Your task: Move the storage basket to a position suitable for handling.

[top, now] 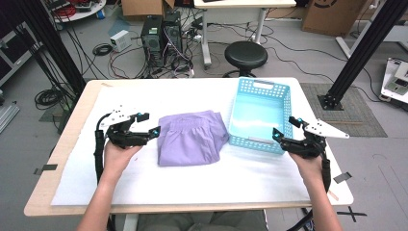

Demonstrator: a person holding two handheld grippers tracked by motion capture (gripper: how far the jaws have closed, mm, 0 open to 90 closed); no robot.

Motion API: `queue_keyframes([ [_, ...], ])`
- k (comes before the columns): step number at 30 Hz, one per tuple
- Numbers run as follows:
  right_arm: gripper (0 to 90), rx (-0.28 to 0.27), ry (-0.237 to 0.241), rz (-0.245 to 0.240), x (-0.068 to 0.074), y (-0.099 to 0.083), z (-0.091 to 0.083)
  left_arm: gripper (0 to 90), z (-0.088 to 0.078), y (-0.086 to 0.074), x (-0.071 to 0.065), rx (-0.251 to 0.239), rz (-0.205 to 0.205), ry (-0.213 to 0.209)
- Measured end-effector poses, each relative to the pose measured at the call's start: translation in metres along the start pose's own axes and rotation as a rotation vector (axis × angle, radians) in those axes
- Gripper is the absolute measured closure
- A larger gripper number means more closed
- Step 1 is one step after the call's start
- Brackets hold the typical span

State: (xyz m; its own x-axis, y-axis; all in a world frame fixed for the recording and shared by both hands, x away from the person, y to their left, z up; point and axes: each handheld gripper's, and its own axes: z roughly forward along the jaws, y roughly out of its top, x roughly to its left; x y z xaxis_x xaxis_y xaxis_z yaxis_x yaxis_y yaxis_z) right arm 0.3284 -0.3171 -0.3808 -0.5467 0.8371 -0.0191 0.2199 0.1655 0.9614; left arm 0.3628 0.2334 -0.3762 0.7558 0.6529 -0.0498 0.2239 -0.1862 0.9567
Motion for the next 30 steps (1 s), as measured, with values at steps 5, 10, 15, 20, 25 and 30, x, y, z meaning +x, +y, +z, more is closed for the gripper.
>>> queue_keyframes([
  [5, 22.0, -0.012, -0.004, 0.012, -0.005, -0.004, -0.004, 26.3, 0.007, -0.003, 0.004, 0.002, -0.017, -0.011],
  [10, 22.0, -0.008, -0.016, 0.025, -0.009, -0.011, -0.009, 26.1, 0.014, -0.006, 0.008, 0.012, -0.039, -0.017],
  [15, 22.0, 0.008, -0.014, 0.008, -0.014, -0.011, -0.012, 25.7, 0.011, -0.006, 0.006, 0.009, -0.039, -0.019],
  [20, 22.0, 0.02, -0.018, -0.012, -0.015, -0.026, -0.021, 25.8, 0.005, -0.009, 0.007, -0.002, -0.046, -0.001],
  [25, 21.9, 0.038, -0.017, -0.018, -0.02, -0.038, -0.027, 25.8, 0.003, -0.012, 0.008, -0.003, -0.043, 0.01],
  [30, 21.9, 0.074, 0.001, -0.006, -0.024, -0.052, -0.023, 25.7, 0.003, -0.013, 0.011, -0.007, -0.046, 0.006],
])
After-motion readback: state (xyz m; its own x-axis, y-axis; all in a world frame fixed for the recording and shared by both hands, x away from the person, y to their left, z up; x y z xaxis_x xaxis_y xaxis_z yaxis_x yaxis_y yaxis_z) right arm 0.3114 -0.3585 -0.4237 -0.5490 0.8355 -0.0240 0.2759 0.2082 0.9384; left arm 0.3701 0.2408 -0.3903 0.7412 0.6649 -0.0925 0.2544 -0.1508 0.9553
